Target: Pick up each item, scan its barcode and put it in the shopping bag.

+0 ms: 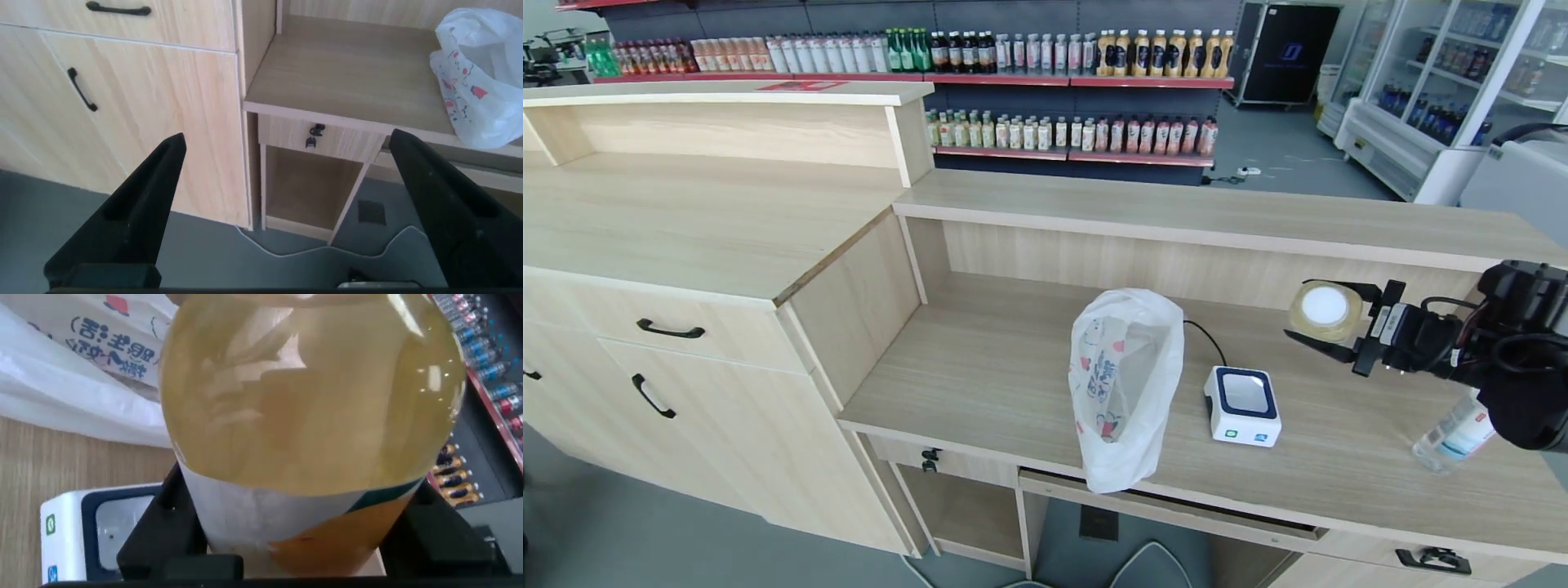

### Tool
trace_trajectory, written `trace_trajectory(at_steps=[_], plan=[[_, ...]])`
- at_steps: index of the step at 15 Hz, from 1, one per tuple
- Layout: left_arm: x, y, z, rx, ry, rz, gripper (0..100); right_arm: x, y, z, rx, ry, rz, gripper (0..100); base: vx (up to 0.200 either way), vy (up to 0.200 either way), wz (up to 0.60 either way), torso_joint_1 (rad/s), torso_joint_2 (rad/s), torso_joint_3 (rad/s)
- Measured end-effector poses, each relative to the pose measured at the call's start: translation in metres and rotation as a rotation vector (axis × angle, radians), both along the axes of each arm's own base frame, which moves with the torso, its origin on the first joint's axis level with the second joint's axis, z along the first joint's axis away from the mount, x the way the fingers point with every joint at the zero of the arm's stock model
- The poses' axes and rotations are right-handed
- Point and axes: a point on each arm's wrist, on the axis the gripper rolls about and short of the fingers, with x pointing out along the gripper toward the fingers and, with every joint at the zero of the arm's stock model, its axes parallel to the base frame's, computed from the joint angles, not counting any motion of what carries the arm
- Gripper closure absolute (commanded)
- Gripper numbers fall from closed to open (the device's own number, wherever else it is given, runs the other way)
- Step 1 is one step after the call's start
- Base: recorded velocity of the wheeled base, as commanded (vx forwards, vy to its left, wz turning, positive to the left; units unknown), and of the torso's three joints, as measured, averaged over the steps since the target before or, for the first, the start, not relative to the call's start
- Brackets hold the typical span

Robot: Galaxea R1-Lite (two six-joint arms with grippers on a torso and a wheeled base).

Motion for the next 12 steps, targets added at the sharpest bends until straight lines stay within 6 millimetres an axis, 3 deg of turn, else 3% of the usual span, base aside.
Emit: trace_trajectory(at_steps=[4, 12], plan=[[0.000, 0.000, 0.000, 0.000, 0.000, 0.000, 0, 0.016, -0.011, -0.024, -0.015, -0.001, -0.009, 100, 0.000, 0.000, 0.00, 0.000, 0.00, 0.000], [0.000, 0.000, 0.000, 0.000, 0.000, -0.001, 0, 0.047, -0.008, -0.067, -0.027, 0.008, 0.028, 100, 0.000, 0.000, 0.00, 0.000, 0.00, 0.000]])
